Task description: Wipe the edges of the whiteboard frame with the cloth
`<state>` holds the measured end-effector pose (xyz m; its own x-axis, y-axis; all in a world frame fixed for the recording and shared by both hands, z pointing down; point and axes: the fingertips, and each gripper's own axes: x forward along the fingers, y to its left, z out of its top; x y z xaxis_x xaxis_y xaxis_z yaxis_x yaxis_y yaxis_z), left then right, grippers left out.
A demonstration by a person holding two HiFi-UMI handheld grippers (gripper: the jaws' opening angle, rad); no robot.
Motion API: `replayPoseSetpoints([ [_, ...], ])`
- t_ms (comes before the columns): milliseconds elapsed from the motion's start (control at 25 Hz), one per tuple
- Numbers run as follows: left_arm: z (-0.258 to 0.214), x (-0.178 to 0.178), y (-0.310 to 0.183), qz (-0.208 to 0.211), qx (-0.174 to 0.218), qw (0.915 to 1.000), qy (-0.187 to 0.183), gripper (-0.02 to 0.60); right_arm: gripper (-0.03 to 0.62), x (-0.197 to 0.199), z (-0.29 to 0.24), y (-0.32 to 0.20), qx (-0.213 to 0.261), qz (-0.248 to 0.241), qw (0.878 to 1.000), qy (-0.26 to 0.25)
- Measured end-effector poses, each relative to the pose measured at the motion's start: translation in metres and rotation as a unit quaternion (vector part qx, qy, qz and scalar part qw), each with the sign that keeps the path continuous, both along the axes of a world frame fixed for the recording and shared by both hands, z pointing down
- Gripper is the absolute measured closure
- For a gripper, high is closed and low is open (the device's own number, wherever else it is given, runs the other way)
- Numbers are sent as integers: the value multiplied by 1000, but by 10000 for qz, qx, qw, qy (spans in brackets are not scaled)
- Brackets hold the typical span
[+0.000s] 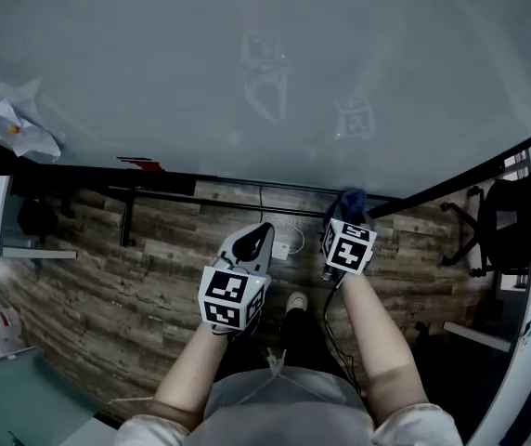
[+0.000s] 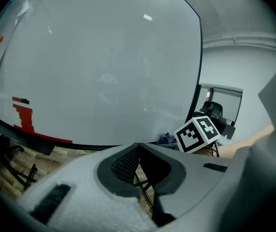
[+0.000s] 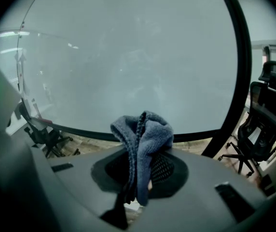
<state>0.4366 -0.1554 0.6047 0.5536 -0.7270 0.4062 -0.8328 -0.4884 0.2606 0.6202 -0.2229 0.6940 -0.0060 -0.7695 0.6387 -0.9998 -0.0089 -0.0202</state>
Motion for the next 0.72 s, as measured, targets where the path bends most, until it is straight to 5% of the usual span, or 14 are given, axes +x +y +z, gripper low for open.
replayPoseSetpoints([
  [720, -8, -210, -19, -349, -60, 9993, 70, 563, 526, -213, -25, -28, 31, -76, 9998, 179],
])
